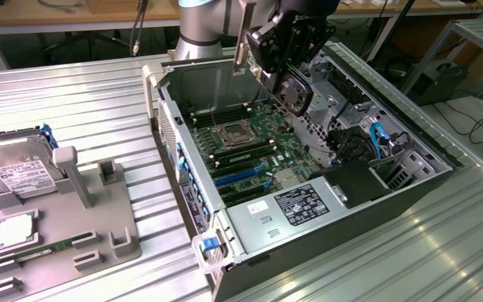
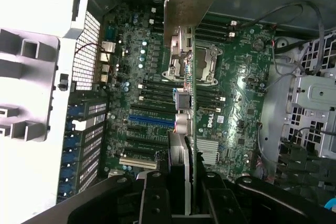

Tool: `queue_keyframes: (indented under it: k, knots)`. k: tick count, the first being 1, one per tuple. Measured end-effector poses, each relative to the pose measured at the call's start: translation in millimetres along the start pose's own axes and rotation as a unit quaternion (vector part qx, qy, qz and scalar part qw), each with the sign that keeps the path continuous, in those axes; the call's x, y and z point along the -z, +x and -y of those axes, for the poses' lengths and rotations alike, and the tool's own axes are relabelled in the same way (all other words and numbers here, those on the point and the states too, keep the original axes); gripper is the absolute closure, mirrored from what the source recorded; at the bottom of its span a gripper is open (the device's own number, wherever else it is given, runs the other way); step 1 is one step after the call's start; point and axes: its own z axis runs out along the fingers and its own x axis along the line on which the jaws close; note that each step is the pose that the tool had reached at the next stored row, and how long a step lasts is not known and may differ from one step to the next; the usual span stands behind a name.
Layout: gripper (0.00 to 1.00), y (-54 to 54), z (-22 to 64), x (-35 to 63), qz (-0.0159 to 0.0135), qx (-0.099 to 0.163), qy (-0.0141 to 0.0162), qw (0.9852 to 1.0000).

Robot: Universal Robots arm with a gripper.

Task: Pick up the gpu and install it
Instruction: 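Insert the gpu into the slot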

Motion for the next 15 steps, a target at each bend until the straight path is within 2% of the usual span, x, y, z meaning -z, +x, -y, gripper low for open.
queue_keyframes:
  k: [15]
  knots:
    - [0.72,0.0,0.0,0.0,-0.0009,0.027,-0.0001,0.9996]
